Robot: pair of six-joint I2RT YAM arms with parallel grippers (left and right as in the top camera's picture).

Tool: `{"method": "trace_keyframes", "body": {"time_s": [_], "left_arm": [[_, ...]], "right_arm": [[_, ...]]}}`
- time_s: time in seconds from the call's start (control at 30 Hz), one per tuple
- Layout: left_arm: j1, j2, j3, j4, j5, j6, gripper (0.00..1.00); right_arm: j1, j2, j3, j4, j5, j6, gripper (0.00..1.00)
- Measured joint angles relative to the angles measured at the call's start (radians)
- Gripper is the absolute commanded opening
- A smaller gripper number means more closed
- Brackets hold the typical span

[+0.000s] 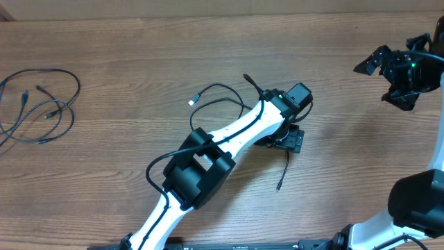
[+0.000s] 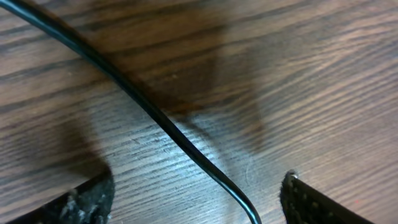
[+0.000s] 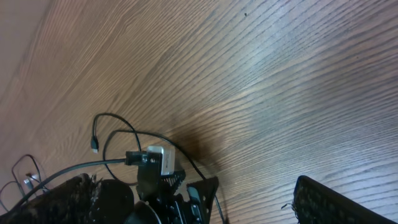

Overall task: Untangle cables
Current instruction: 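Grasp the last black cable with the left gripper, then carry the last cable to the left pile with the left gripper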

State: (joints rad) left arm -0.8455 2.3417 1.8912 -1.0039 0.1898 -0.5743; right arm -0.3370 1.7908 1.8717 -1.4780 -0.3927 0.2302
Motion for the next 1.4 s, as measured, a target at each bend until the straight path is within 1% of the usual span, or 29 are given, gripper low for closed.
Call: {"method": "trace_keyframes", "body": {"time_s": [0.1, 0.2, 0.23, 0.37, 0.6, 0.73, 0.87, 1.03, 1.1, 1.13, 1.23, 1.4], "left_arm": [[-0.007, 0.004, 0.000, 0.003, -0.009, -0.001, 0.50], [-0.019, 0.010, 0.002, 0.006, -0.022, 0.000, 0.25], [-0.023, 0.011, 0.002, 0.005, -0.030, 0.003, 0.06], [-0.032, 0.015, 0.003, -0.026, -0.103, 0.007, 0.04], [-0.014, 0.015, 0.010, -0.169, -0.291, 0.016, 0.04], [0.051, -0.005, 0.012, -0.226, -0.345, 0.035, 0.05], [0.156, -0.142, 0.013, -0.219, -0.363, 0.050, 0.04], [0.339, -0.431, 0.034, -0.208, -0.398, 0.061, 0.04], [0.434, -0.528, 0.048, -0.208, -0.420, 0.061, 0.04], [0.515, -0.593, 0.055, -0.211, -0.435, 0.061, 0.04], [0.711, -0.678, 0.058, -0.233, -0.449, 0.065, 0.04], [1.009, -0.741, 0.057, -0.322, -0.463, 0.074, 0.04]], "right_arm": [[0.000, 0.000, 0.000, 0.000, 0.000, -0.006, 1.00], [0.000, 0.000, 0.000, 0.000, 0.000, -0.010, 1.00], [0.000, 0.000, 0.000, 0.001, 0.000, -0.011, 1.00], [0.000, 0.000, 0.000, 0.001, 0.000, -0.014, 1.00], [0.000, 0.000, 0.000, 0.001, 0.000, -0.015, 1.00], [0.000, 0.000, 0.000, 0.002, 0.000, -0.015, 1.00], [0.000, 0.000, 0.000, 0.001, 0.000, -0.018, 1.00], [0.000, 0.000, 0.000, 0.000, 0.000, -0.018, 1.00], [0.000, 0.000, 0.000, 0.001, 0.000, -0.018, 1.00], [0.000, 0.000, 0.000, 0.000, 0.000, -0.018, 1.00], [0.002, 0.000, 0.000, -0.002, 0.000, -0.018, 1.00], [0.014, 0.000, 0.000, 0.002, 0.000, -0.018, 1.00]]}}
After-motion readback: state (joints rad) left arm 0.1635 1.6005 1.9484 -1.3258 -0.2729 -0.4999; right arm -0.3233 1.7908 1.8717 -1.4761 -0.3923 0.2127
